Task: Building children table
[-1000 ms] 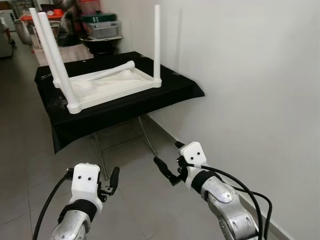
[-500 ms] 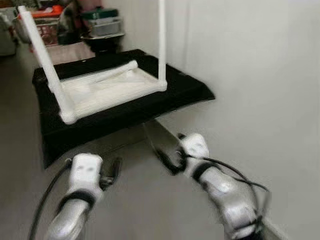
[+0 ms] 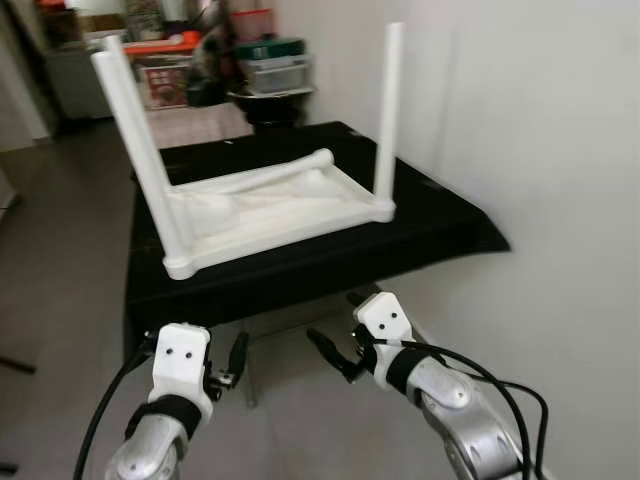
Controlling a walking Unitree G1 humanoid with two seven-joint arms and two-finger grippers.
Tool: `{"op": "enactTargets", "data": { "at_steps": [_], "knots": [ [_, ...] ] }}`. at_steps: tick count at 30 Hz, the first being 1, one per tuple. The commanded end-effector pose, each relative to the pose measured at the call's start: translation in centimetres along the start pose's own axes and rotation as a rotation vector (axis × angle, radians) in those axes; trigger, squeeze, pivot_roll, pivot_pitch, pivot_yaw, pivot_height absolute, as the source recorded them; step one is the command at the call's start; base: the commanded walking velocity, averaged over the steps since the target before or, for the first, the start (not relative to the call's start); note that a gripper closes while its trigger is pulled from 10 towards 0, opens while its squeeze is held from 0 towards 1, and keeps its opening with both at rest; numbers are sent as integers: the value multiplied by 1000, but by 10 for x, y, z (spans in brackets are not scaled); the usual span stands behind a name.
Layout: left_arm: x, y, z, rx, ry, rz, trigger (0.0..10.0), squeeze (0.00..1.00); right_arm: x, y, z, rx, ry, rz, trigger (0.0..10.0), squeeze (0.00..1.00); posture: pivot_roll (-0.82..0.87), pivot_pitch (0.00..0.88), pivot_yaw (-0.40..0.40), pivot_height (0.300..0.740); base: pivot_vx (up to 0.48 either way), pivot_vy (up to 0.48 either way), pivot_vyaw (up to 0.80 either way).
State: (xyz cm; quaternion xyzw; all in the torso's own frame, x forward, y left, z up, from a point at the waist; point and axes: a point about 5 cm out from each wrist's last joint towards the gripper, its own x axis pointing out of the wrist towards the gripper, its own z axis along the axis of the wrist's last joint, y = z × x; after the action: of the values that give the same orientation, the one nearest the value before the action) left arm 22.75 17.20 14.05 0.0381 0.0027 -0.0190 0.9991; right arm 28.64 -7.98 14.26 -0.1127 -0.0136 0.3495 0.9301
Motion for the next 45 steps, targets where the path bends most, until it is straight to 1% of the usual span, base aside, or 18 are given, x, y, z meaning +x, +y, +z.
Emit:
{"op": "enactTargets", "data": {
  "at_steps": [1, 3, 9, 10, 11, 14, 25, 29, 37, 45],
  "knots": [
    [1, -2, 0, 2, 0, -15, 10000, 0, -5, -6, -4, -2, 13, -18, 10000, 0, -59, 21, 9, 740, 352, 0, 800],
    [1, -2, 1, 2, 0, -15, 10000, 0, -4, -6, -3, 13, 3, -20, 10000, 0, -60, 21, 13, 740, 352, 0, 0],
    [1, -2, 1, 3, 0, -18, 10000, 0, -4, -5, -2, 8, 2, -3, 10000, 0, -63, 23, 15, 740, 349, 0, 0],
    [1, -2, 1, 2, 1, -20, 10000, 0, -3, -4, -2, 9, 4, 29, 10000, 0, -64, 24, 16, 740, 349, 0, 0],
    [1, -2, 1, 2, 1, -20, 10000, 0, -3, -4, -2, 9, 4, 29, 10000, 0, -64, 24, 16, 740, 349, 0, 0],
    [2, -2, 0, 1, 3, -22, 10000, 0, 0, 2, -2, -19, 8, 116, 10000, 0, -62, 25, 19, 740, 341, 0, 0],
    [3, 0, 0, 0, 9, -16, 10000, 0, 0, 4, -3, -25, 8, 145, 10000, 0, -66, 29, 23, 740, 309, 0, 0],
    [4, 2, 0, 10, 23, 13, 10000, 0, -1, 5, -2, -35, 10, 172, 10000, 0, -65, 32, 25, 740, 0, 0, 0],
    [3, 3, 0, 22, 32, 27, 10000, 0, -1, 6, -1, -53, 8, 193, 10000, 0, -64, 41, 26, 740, 0, 0, 0],
    [4, 5, 1, 31, 30, 30, 10000, 0, -2, 5, -1, -37, 6, 190, 10000, 0, -65, 45, 30, 740, 0, 0, 800]
  ]
}}
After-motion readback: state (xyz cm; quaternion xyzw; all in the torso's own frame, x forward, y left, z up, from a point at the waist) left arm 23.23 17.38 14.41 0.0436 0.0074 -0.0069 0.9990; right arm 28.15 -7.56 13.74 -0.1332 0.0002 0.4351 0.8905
